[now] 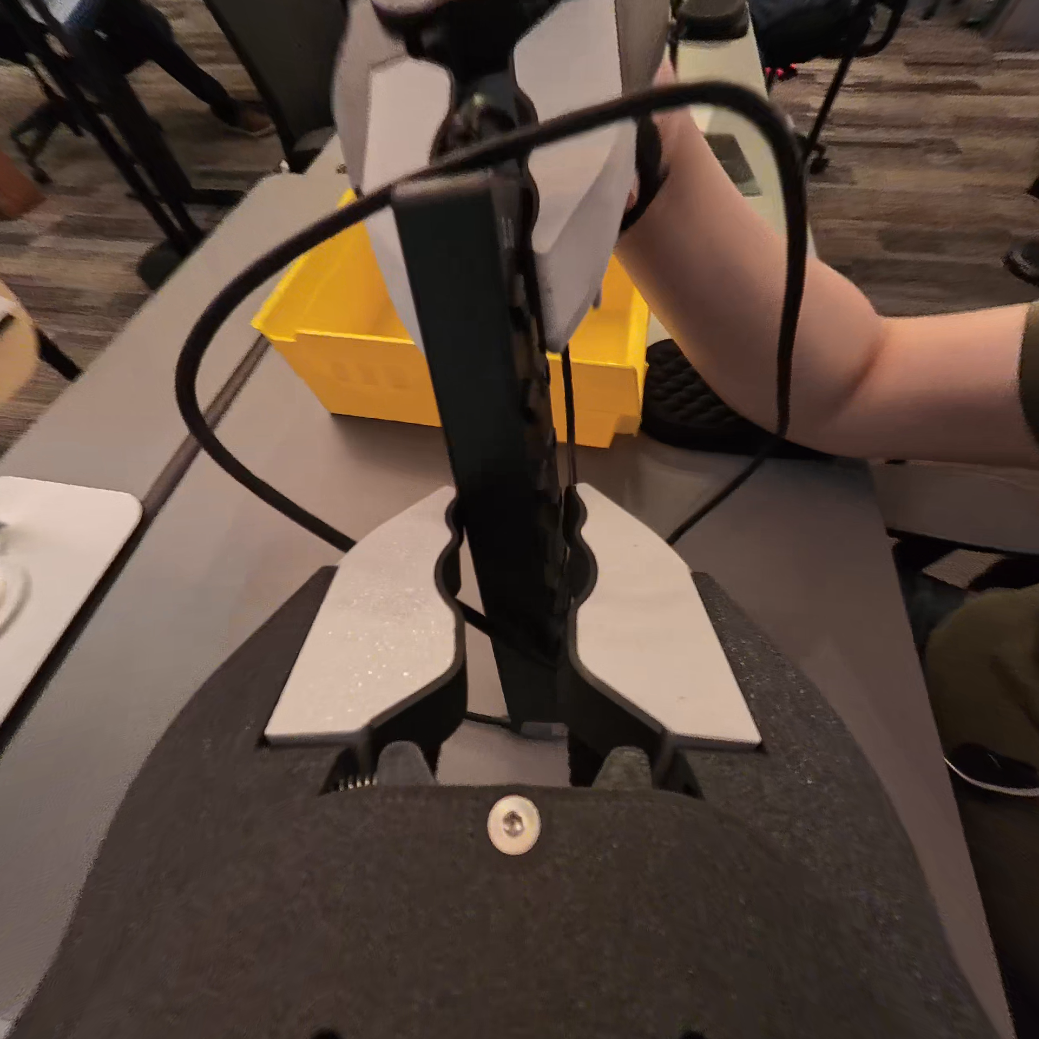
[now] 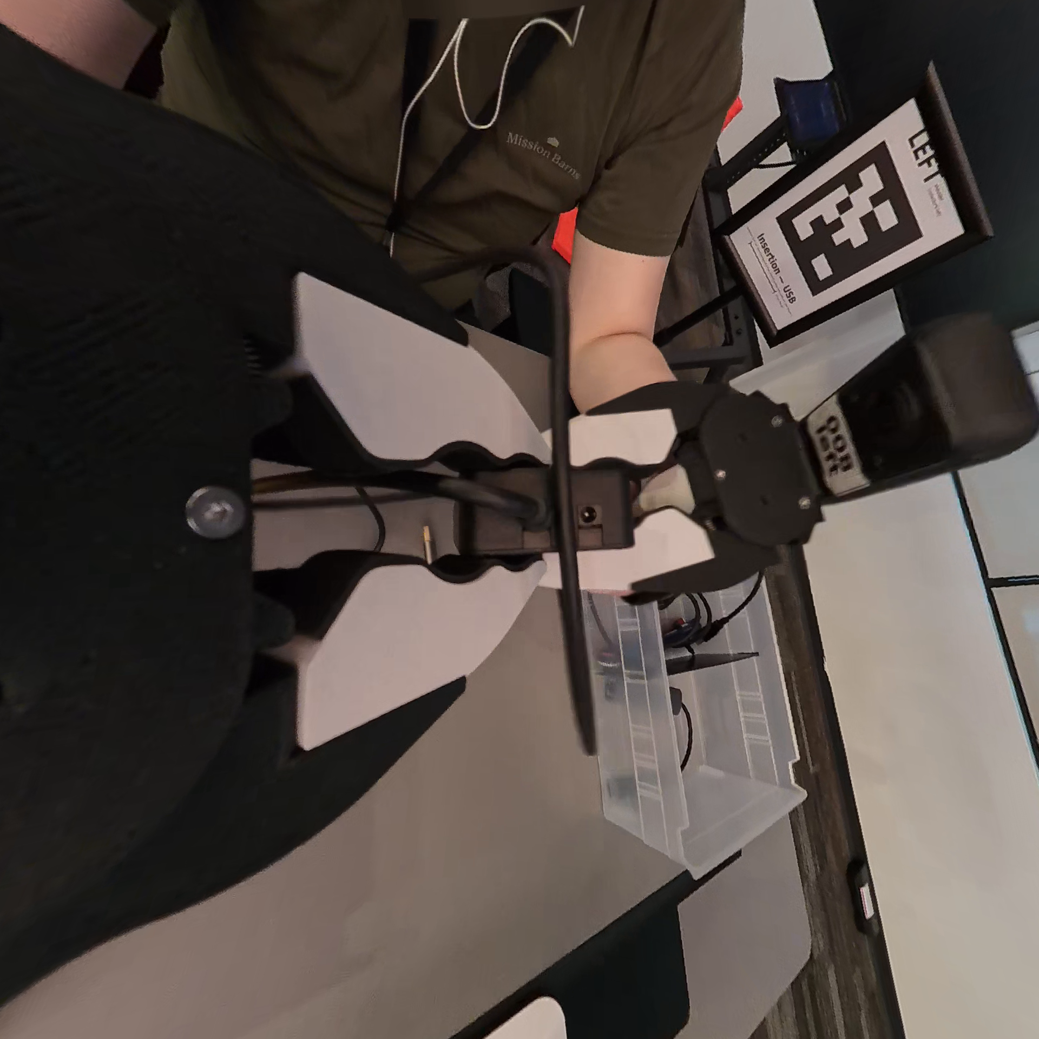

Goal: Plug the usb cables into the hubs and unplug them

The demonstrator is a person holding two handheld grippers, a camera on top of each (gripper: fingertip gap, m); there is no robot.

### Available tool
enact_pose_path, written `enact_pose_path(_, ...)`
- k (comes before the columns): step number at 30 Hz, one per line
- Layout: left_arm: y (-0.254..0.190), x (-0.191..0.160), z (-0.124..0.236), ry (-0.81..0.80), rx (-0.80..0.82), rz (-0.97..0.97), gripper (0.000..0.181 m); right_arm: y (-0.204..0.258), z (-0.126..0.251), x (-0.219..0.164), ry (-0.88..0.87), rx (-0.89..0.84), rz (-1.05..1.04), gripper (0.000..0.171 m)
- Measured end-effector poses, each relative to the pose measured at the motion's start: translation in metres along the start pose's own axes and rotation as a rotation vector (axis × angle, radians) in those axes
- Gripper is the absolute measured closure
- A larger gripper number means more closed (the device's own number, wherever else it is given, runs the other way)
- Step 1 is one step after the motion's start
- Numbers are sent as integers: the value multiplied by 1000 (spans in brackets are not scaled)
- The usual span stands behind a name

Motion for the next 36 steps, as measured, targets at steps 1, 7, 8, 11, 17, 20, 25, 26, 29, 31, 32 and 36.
enact_pose_path(1, -4, -6, -4, 32, -31, 8, 147, 0, 0, 0, 1, 0, -5, 145)
enact_pose_path(7, -10, -20, -29, 91, -76, 35, 143, 0, 10, 11, -84, -4, -71, 144)
enact_pose_path(8, -12, -17, -31, 65, -86, 48, 143, 1, 10, 10, -80, -5, -68, 145)
enact_pose_path(11, -11, -10, -34, -2, -94, 81, 143, 0, 10, 11, -82, -18, -68, 145)
enact_pose_path(17, -9, -10, -36, -54, -143, 149, 152, -3, 12, 13, -100, -23, -76, 145)
enact_pose_path(20, -10, -8, -36, -59, -161, 170, 153, -4, 12, 15, -109, -21, -75, 145)
enact_pose_path(25, -6, -9, -39, -75, -129, 173, 142, -2, 13, 19, -129, -20, -56, 145)
enact_pose_path(26, -7, -8, -40, -85, -134, 182, 141, -2, 13, 19, -133, -20, -53, 145)
enact_pose_path(29, -6, -7, -41, -98, -142, 200, 132, 0, 14, 22, -150, -16, -48, 145)
enact_pose_path(31, -7, -7, -42, -100, -147, 196, 131, 0, 14, 23, -160, -20, -46, 145)
enact_pose_path(32, -8, -7, -41, -101, -150, 190, 134, -1, 14, 24, -163, -23, -43, 145)
enact_pose_path(36, -11, -6, -39, -96, -136, 140, 153, 2, 14, 26, -177, -11, -20, 145)
Point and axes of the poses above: each gripper's, where its closed fingertips meet, z back along the fingers, x out of its top, y = z × x across the jaws, the point moved 1 cm from there along z, back along the fingers, and after that the axes turned 3 degrees about x, right-handed, at the moved point
